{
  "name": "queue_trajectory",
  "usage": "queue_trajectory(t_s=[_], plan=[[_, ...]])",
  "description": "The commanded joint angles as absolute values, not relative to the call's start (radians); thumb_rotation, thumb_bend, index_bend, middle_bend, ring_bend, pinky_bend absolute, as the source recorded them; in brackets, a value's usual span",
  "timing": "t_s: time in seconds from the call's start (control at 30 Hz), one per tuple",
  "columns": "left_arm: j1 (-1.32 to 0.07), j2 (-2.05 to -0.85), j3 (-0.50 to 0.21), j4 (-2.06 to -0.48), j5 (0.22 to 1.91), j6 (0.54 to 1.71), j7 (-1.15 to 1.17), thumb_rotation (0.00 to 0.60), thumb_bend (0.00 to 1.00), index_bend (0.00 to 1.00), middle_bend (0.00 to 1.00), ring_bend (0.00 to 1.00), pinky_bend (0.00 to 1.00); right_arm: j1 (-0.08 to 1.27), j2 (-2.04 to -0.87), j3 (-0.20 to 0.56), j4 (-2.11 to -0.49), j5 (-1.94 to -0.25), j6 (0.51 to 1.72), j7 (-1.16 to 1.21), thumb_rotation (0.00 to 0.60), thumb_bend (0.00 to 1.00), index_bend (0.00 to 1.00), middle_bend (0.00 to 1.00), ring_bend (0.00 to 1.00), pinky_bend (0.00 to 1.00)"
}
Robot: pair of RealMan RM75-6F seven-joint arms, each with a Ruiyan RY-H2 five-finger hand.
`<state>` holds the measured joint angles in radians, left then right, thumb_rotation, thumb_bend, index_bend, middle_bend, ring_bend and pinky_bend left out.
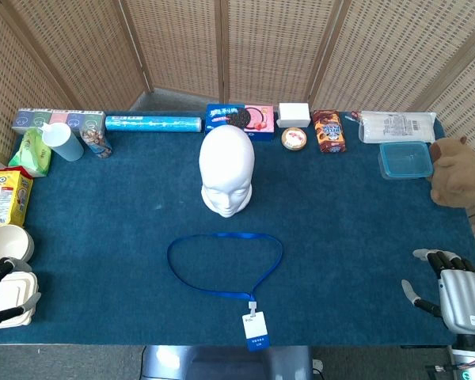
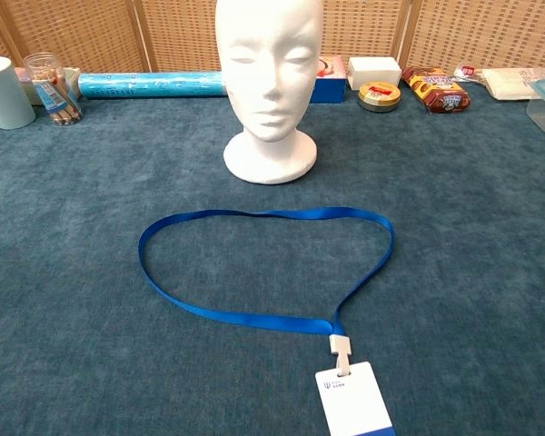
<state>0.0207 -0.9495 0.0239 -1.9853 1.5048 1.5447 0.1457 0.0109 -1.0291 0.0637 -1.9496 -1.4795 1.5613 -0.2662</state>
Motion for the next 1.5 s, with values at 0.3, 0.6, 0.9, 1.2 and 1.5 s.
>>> queue_trajectory(t_s=[0.3, 0.6, 0.9, 1.2, 1.5], plan=[[0.02, -0.947, 0.028, -1.988, 1.512, 1.537, 0.15, 0.569, 0.19, 0.44, 0.43, 0.42, 0.35, 0.017, -1.031, 0.067, -1.957, -1.47, 1.548, -0.271, 0.457, 0.33, 0.33, 0.39, 0.33, 0.31], [0.005, -0.945, 0.014, -1.991, 1.496, 1.519, 0.145, 0.566, 0.19, 0.44, 0.43, 0.42, 0.35, 0.032, -1.026, 0.074, -1.971, -1.455, 1.52, -0.261, 0.457, 0.33, 0.33, 0.39, 0.33, 0.31], [-0.038, -0.947, -0.012, -2.005, 1.472, 1.469, 0.166, 0.568, 0.19, 0.44, 0.43, 0.42, 0.35, 0.105, -1.093, 0.124, -1.992, -1.373, 1.456, -0.397, 0.459, 0.33, 0.33, 0.39, 0.36, 0.41], [-0.119, -0.968, -0.054, -2.011, 1.421, 1.375, 0.206, 0.569, 0.19, 0.44, 0.43, 0.42, 0.35, 0.213, -1.255, 0.192, -1.991, -1.237, 1.416, -0.633, 0.459, 0.33, 0.33, 0.53, 0.65, 0.78], [-0.178, -1.0, -0.083, -2.008, 1.39, 1.322, 0.245, 0.569, 0.19, 0.44, 0.43, 0.42, 0.35, 0.314, -1.446, 0.238, -1.943, -1.155, 1.419, -0.787, 0.458, 0.29, 0.41, 0.9, 1.0, 1.0]])
